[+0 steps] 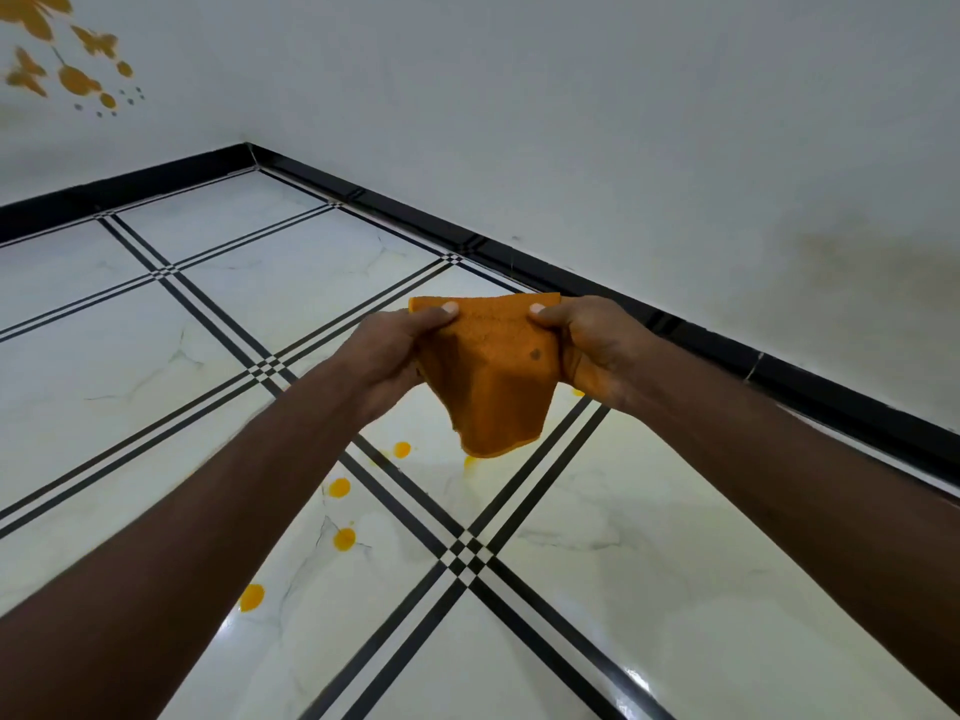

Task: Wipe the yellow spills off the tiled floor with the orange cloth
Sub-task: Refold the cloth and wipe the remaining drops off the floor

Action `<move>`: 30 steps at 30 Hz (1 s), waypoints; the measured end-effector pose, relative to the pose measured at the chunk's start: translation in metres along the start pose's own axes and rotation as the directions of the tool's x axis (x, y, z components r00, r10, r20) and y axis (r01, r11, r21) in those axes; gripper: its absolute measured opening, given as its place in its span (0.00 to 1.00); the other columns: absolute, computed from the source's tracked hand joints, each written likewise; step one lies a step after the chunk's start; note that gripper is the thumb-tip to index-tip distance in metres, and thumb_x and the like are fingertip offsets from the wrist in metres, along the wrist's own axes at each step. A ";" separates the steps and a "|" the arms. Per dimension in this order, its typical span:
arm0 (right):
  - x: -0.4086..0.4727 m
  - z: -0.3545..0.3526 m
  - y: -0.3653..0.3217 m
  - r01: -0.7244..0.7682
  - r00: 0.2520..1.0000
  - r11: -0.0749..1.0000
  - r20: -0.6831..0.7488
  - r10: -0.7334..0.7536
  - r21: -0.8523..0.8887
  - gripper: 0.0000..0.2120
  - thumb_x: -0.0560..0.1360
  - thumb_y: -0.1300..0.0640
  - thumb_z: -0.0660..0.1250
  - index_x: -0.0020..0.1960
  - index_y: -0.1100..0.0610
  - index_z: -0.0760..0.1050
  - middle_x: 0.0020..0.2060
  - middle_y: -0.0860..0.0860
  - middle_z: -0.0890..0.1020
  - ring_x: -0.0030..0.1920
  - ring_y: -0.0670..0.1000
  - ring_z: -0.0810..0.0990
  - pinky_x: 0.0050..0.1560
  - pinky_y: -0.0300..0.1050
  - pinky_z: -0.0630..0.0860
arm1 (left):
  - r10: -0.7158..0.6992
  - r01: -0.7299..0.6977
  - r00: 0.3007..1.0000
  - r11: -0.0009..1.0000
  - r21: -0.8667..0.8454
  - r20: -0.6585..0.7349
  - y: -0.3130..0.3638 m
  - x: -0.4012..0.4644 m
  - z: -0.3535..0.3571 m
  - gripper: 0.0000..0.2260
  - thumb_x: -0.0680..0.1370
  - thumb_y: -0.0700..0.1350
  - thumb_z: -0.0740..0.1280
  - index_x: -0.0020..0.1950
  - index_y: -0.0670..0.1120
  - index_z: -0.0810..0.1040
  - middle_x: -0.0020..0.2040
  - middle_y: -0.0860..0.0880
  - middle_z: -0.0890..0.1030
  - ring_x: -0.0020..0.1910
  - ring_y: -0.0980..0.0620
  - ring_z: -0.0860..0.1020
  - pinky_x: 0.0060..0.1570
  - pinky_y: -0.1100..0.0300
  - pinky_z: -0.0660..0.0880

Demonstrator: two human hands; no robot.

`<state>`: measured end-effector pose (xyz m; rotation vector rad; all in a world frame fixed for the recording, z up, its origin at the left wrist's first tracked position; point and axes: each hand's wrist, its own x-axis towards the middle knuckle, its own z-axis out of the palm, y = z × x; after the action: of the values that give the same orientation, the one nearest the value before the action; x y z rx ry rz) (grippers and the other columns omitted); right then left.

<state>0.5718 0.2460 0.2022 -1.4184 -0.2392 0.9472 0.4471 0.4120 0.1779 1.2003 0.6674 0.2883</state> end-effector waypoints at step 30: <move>0.056 0.063 0.119 0.456 0.888 0.359 0.387 -0.249 -0.814 0.04 0.72 0.59 0.77 0.46 0.52 0.86 0.40 0.48 0.86 0.47 0.49 0.84 0.46 0.39 0.76 | 0.125 -0.024 0.991 0.519 0.855 -0.049 -0.079 -0.057 -0.150 0.07 0.69 0.42 0.78 0.46 0.46 0.86 0.41 0.50 0.86 0.43 0.53 0.83 0.47 0.58 0.80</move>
<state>0.5163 0.3142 0.0856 -2.1081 -1.3463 0.5553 0.3000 0.4674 0.0929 2.2026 0.8913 0.0685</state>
